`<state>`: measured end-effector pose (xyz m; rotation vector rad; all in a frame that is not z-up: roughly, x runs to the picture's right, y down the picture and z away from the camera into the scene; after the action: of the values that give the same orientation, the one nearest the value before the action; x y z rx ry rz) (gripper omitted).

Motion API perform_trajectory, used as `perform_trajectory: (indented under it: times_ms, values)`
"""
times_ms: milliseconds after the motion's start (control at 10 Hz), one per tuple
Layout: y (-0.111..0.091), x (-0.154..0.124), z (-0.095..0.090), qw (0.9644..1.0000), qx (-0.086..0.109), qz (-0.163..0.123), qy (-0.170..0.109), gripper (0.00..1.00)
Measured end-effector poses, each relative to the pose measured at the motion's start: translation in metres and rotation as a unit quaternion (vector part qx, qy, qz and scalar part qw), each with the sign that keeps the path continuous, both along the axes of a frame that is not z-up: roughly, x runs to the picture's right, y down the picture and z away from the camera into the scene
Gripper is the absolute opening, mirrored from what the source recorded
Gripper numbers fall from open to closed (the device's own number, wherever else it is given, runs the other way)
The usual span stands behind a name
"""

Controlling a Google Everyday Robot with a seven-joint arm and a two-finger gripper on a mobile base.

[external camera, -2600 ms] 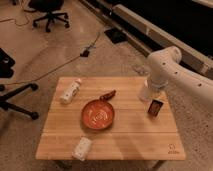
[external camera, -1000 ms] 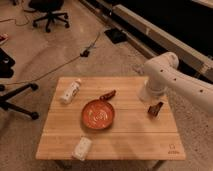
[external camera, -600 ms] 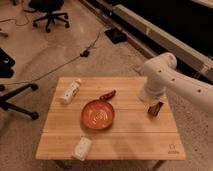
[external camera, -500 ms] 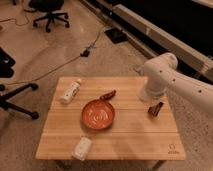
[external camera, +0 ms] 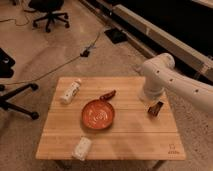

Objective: Place the ceramic cup over the eraser

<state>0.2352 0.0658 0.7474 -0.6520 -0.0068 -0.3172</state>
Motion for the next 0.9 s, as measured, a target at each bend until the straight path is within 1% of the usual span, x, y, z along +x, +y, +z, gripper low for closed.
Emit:
perform_trajectory:
  times_ms: [100,200,300,500,600,700,900]
  values:
    - [-0.008,-0.003,0.000,0.9999,0.012,-0.003,-0.009,0.37]
    - [-0.023,-0.010,0.003,0.9993,0.028,-0.010,-0.023,0.49]
    - [-0.035,-0.017,0.006,0.9984,0.041,-0.016,-0.036,0.60]
    - [-0.055,-0.020,0.010,0.9968,0.059,-0.020,-0.050,0.78]
    - [-0.063,-0.023,0.015,0.9964,0.062,-0.020,-0.055,0.80]
    - [-0.070,-0.024,0.020,0.9962,0.063,-0.020,-0.057,0.80]
    - [-0.097,-0.017,0.043,0.9965,0.057,-0.013,-0.059,0.80]
